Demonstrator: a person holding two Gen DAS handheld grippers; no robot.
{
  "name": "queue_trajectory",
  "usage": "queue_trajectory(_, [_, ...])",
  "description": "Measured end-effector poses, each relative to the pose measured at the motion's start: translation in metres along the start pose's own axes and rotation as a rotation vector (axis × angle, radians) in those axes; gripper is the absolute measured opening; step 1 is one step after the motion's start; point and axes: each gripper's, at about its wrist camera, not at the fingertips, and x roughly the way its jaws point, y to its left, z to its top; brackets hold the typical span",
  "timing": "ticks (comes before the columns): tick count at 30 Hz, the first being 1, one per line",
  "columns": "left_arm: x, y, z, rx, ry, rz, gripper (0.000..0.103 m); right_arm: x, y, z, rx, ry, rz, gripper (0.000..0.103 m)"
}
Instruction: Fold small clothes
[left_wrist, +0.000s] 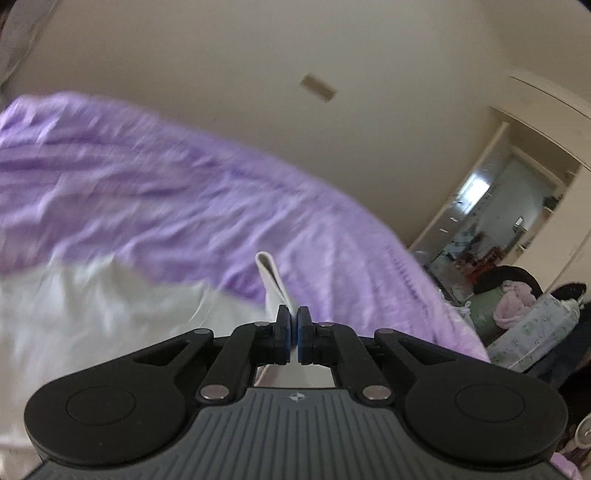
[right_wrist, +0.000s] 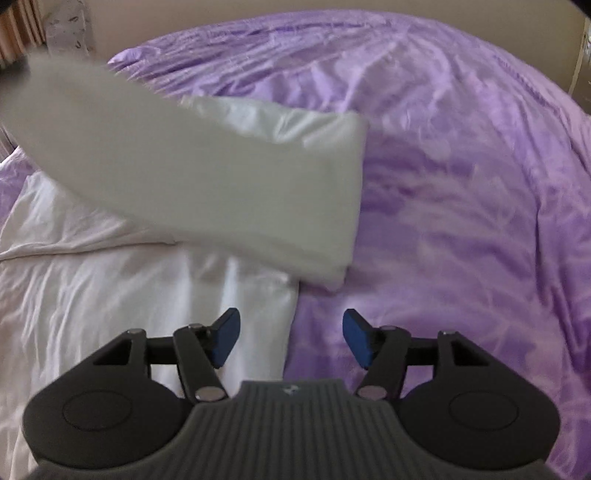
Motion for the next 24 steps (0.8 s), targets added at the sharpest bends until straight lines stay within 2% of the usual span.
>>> queue_trajectory(4, [-0.011,-0.041,0.018,0.073,-0.039,-0.008,0.002,0.021,-0.008,0.013,0.135,-0.013,0.036,0.061])
queue_trajectory(6, [-0.018,-0.052,0.025,0.098,-0.057,-0.004,0.002,0.033,-0.01,0.02,0.199,-0.022,0.024,0.059])
queue_trajectory(9, [-0.031,-0.058,0.038,0.125,-0.086,0.01,0.002,0.046,-0.012,0.031,0.275,-0.056,0.048,0.059])
queue_trajectory(11, [-0.042,-0.055,0.049,0.122,-0.114,0.029,0.002,0.051,-0.015,0.036,0.321,-0.087,0.069,0.055])
queue_trajectory(12, [-0.047,-0.05,0.055,0.12,-0.119,0.041,0.002,0.053,-0.014,0.039,0.319,-0.097,0.062,0.047])
queue_trajectory(13, [-0.05,-0.045,0.059,0.12,-0.117,0.06,0.002,0.055,-0.012,0.04,0.305,-0.095,0.052,0.032])
queue_trajectory(16, [-0.05,-0.013,0.061,0.135,-0.065,0.157,0.002,0.055,-0.01,0.04,0.266,-0.092,0.053,0.013])
queue_trajectory(17, [-0.047,0.003,0.056,0.144,-0.045,0.205,0.002,0.053,-0.009,0.04,0.249,-0.096,0.049,0.011])
queue_trajectory(20, [-0.026,0.066,0.03,0.137,0.056,0.35,0.002,0.055,-0.012,0.039,0.239,-0.093,0.06,0.009])
queue_trajectory(24, [0.008,0.164,-0.025,0.004,0.223,0.475,0.002,0.058,-0.005,0.037,0.186,-0.077,0.051,0.008])
